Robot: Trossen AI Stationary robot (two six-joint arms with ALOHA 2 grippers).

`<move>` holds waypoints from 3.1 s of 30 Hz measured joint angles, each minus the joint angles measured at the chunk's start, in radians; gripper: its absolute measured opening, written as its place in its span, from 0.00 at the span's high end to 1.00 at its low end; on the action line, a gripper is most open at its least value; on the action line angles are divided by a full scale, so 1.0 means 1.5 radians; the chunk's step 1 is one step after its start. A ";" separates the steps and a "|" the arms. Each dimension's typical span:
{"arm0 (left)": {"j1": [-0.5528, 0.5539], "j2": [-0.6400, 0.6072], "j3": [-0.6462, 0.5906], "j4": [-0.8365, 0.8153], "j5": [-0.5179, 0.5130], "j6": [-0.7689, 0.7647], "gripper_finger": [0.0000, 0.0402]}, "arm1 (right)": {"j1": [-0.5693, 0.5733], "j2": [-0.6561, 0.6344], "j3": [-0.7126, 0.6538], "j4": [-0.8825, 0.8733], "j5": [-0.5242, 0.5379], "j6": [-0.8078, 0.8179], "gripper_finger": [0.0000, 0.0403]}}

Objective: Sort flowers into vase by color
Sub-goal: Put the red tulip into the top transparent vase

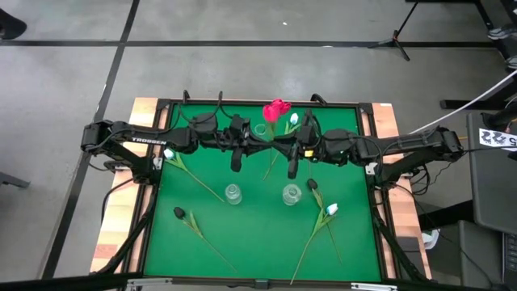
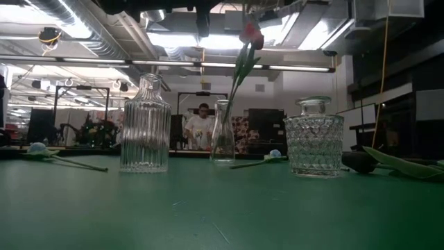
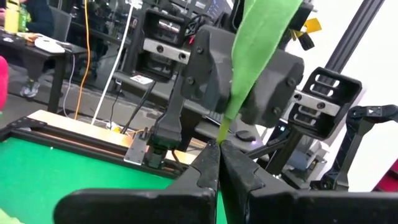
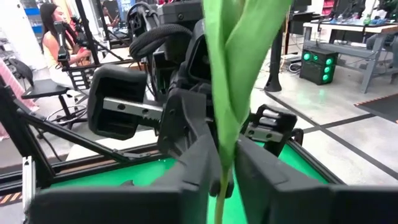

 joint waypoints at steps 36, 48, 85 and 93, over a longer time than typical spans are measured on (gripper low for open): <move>0.098 -0.002 0.000 -0.040 -0.020 0.060 1.00 | 0.001 0.001 0.000 -0.047 0.066 -0.035 0.62; 0.140 -0.055 0.000 -0.111 -0.099 0.156 1.00 | 0.001 0.000 0.000 -0.068 0.070 -0.034 0.62; 0.156 -0.007 -0.137 0.087 -0.175 0.223 1.00 | 0.001 -0.001 0.000 -0.107 0.064 -0.015 0.62; 0.158 0.034 -0.137 0.089 -0.176 0.218 1.00 | 0.001 -0.001 0.000 -0.108 0.064 -0.010 0.62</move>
